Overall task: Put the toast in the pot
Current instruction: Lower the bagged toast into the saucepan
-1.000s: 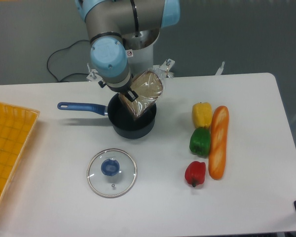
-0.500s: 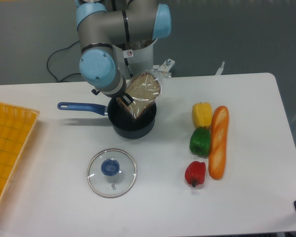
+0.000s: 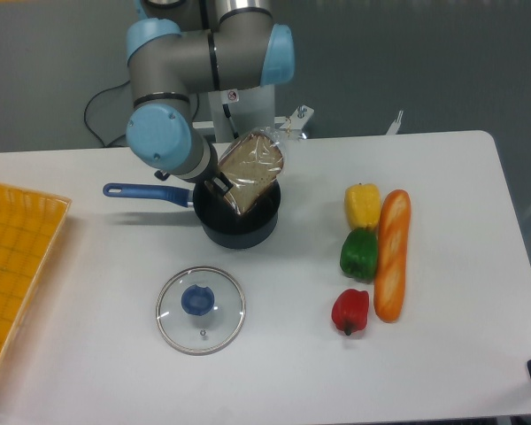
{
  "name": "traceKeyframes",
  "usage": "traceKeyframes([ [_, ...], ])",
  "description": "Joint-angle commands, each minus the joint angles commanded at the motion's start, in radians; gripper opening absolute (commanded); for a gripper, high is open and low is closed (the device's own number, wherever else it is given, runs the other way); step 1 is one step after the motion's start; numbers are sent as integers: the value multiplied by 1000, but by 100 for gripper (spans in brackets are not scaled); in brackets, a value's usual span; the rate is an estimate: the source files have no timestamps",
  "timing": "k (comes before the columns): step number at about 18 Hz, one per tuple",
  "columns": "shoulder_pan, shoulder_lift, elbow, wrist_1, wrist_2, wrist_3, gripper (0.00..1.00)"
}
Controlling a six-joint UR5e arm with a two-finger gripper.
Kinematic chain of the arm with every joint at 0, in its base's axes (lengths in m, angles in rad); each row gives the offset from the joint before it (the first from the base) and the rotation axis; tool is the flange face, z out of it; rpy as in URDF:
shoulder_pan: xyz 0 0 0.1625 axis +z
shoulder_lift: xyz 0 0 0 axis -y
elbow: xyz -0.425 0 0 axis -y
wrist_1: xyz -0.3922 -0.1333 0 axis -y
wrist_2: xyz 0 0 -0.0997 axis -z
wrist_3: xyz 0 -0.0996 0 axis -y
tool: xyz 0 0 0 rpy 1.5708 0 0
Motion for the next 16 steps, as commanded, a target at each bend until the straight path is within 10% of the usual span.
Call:
traceKeyframes([
  [16,-3,-28,8,2,3,-57,33],
])
